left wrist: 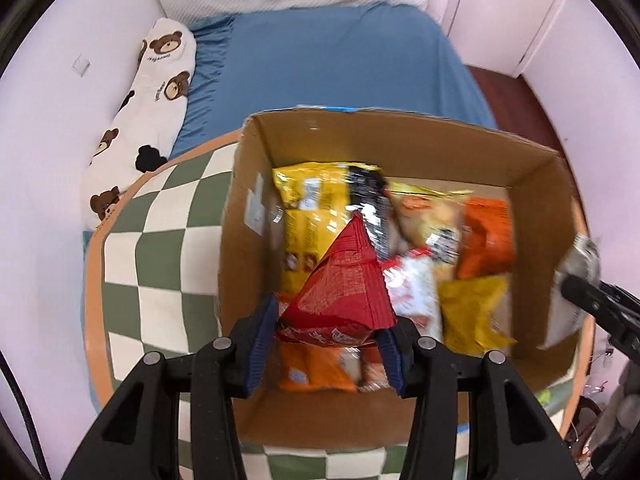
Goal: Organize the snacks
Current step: 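Carry both packets into the box and open both grippers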
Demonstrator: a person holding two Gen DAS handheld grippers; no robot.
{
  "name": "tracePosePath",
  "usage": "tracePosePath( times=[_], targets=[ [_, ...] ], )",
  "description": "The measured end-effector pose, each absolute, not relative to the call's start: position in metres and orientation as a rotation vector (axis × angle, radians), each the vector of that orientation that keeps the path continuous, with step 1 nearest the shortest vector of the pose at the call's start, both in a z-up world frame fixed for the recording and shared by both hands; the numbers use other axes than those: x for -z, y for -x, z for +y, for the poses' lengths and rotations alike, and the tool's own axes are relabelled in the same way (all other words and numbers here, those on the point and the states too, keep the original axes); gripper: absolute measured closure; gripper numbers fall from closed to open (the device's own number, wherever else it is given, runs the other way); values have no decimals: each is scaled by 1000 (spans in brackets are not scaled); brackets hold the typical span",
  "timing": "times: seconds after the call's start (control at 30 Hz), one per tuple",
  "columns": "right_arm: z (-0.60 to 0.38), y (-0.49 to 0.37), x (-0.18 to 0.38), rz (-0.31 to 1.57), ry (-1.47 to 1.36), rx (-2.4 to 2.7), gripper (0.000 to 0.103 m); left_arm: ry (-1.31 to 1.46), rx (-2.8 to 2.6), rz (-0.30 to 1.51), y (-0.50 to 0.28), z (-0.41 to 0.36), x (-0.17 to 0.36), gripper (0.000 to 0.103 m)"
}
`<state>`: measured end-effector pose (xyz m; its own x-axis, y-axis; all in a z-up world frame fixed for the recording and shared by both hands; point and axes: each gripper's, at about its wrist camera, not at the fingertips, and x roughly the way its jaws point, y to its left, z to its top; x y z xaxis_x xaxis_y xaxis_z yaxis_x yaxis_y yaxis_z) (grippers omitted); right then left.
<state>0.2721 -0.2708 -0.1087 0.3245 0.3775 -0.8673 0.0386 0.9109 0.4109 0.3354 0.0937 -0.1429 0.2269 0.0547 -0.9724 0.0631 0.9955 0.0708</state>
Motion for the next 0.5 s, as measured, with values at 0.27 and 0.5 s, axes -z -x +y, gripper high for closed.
tracePosePath(
  times=[0.27, 0.5],
  targets=[
    [-274, -286, 136, 1264, -404, -131, 9, -69, -23, 1408, -367, 108, 174, 29],
    [-277, -284, 137, 1254, -388, -112, 9, -42, 3, 1395, -354, 97, 175, 29]
  ],
)
